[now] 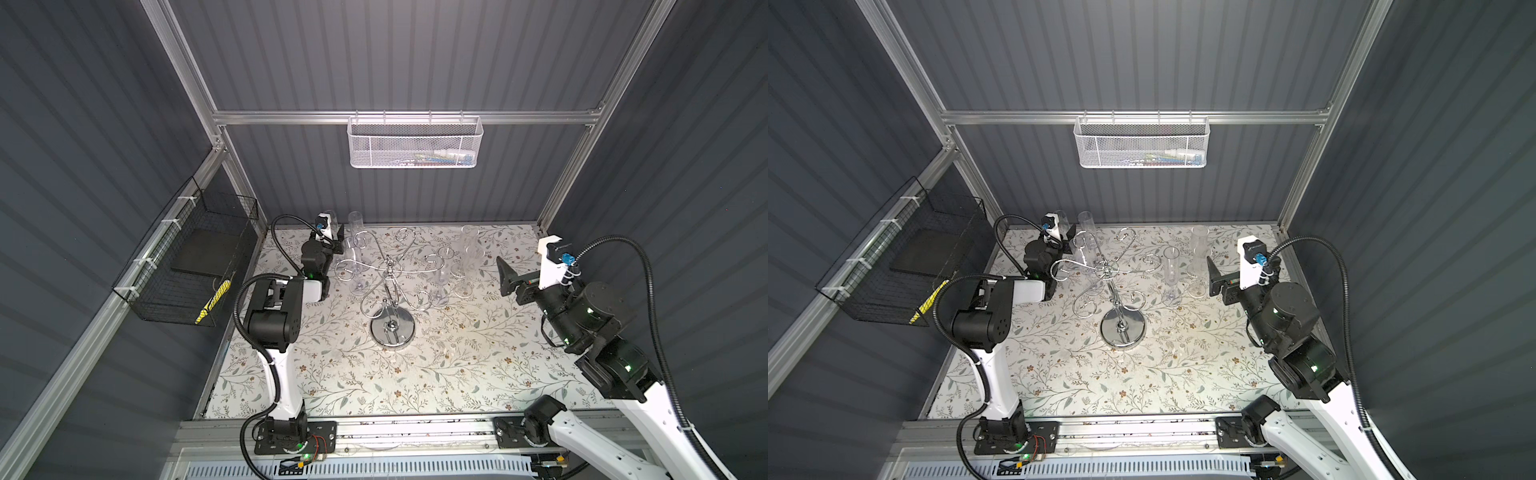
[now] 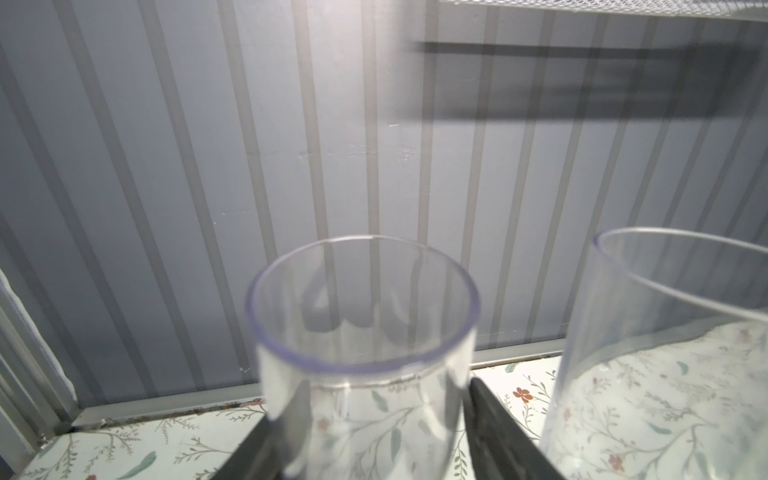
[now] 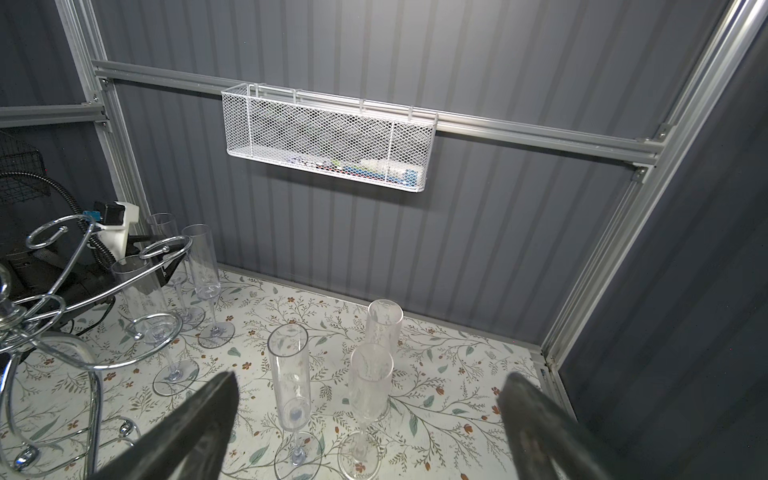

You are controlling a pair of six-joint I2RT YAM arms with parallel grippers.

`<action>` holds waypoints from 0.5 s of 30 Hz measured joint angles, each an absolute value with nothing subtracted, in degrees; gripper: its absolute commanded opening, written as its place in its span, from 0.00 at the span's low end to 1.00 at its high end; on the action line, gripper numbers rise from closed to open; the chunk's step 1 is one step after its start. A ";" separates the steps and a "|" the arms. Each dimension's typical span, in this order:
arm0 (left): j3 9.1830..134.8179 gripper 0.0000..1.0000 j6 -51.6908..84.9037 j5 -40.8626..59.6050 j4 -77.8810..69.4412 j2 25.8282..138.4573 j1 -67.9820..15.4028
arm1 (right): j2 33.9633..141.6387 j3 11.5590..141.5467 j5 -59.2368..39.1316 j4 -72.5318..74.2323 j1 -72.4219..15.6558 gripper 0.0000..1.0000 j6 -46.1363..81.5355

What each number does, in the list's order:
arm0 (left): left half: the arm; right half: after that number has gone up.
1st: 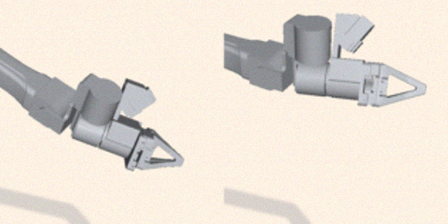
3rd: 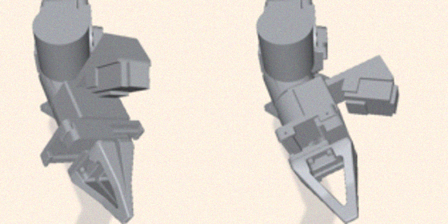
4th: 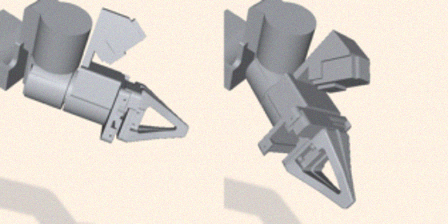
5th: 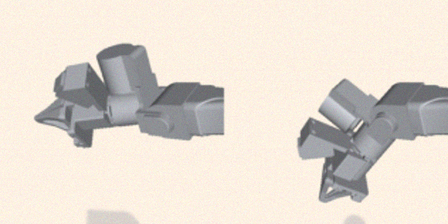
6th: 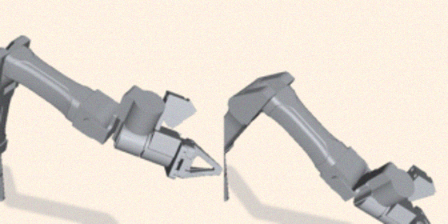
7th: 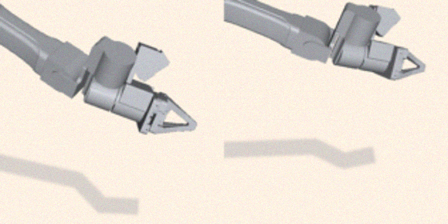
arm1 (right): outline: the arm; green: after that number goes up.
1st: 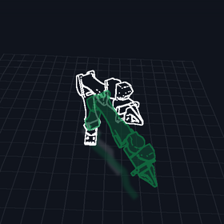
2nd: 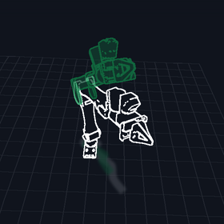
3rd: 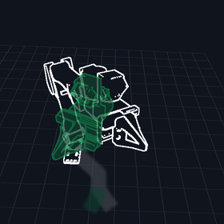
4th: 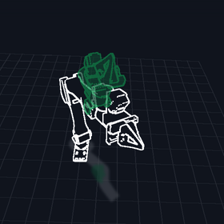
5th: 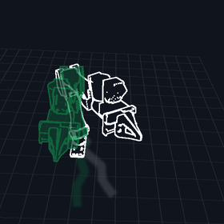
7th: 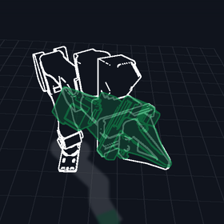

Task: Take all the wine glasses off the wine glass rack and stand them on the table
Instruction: 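Open the left gripper and lift it away from the placed flute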

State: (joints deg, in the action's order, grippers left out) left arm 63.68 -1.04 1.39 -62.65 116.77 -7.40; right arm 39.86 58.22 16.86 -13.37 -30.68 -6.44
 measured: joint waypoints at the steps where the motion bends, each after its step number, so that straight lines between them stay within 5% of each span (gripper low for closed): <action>1: 63.70 0.73 -0.97 1.39 -62.57 116.77 -7.40 | 39.86 58.22 16.86 -13.34 -30.68 0.99 -6.42; 15: 62.39 0.99 -1.93 0.64 -61.08 115.31 -7.40 | 39.86 58.22 16.23 -13.32 -30.44 0.99 -6.24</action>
